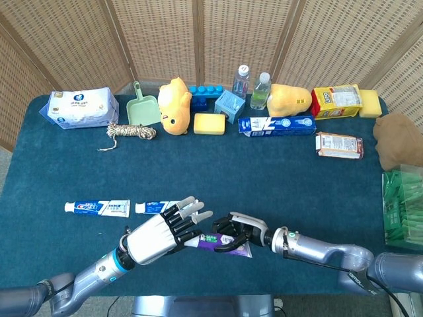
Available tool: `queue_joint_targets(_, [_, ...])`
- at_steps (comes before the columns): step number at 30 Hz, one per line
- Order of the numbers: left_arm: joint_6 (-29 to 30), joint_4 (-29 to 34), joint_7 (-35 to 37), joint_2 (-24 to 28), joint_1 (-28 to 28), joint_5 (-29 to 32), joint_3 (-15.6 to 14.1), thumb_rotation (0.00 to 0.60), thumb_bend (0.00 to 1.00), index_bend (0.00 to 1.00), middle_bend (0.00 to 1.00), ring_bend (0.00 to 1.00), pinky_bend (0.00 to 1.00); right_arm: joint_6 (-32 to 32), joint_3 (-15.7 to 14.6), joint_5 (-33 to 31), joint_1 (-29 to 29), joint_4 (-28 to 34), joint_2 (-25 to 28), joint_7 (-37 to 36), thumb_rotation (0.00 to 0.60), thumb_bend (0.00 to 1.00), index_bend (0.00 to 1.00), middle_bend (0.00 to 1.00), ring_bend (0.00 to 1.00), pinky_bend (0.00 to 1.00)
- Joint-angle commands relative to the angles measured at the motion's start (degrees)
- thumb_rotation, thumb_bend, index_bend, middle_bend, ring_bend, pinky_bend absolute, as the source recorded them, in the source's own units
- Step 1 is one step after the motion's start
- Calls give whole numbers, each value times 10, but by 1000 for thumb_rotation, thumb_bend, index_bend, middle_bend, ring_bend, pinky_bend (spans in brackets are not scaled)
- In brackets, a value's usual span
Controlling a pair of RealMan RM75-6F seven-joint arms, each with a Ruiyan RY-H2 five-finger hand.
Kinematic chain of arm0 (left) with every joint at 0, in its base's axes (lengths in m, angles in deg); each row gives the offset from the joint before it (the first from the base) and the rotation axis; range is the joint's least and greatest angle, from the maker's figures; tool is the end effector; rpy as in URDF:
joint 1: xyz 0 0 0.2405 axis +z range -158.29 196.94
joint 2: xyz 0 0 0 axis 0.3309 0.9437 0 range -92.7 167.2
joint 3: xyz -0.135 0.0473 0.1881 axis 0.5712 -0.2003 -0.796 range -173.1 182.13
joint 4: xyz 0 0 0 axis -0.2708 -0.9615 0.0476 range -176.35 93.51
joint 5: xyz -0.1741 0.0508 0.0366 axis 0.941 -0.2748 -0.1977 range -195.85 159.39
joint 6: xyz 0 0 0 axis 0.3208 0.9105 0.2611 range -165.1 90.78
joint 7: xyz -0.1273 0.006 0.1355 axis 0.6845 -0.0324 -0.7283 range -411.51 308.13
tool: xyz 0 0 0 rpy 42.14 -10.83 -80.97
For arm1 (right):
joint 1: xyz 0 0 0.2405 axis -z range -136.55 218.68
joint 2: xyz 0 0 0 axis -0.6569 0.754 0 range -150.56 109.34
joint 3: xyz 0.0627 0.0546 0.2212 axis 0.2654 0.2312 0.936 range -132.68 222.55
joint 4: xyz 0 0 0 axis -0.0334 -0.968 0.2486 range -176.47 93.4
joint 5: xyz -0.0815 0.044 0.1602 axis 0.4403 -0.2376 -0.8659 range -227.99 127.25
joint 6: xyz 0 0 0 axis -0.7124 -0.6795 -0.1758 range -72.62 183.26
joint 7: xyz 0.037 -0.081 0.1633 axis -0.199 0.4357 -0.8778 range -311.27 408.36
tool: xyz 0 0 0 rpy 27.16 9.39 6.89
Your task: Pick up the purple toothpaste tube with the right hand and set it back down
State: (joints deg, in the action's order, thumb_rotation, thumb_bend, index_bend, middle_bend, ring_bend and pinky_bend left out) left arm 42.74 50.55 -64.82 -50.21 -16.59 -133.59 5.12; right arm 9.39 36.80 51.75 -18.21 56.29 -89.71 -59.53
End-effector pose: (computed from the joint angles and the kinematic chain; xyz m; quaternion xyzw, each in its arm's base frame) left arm -0.0310 0.2295 0.0344 -0.7584 -0.0993 -0.5999 0.2348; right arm -0.0642 -0.2760 -0.0023 -0.4445 0.8375 -0.2826 0.1452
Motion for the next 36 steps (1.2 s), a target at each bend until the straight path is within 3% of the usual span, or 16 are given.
queue_joint_targets(1, [1,0,0,-1,0,0,1,600,240,419,166,122,141,-4,-6,0,-3,-4,-1,-4,600,331,867,747,697,781])
queue_joint_targets(36, [18,-2,-4,9,5,6,7,600,240,461,170,123,141,-130,-71,36,-12,-74,-12,-170,600,347,872,770,715,797])
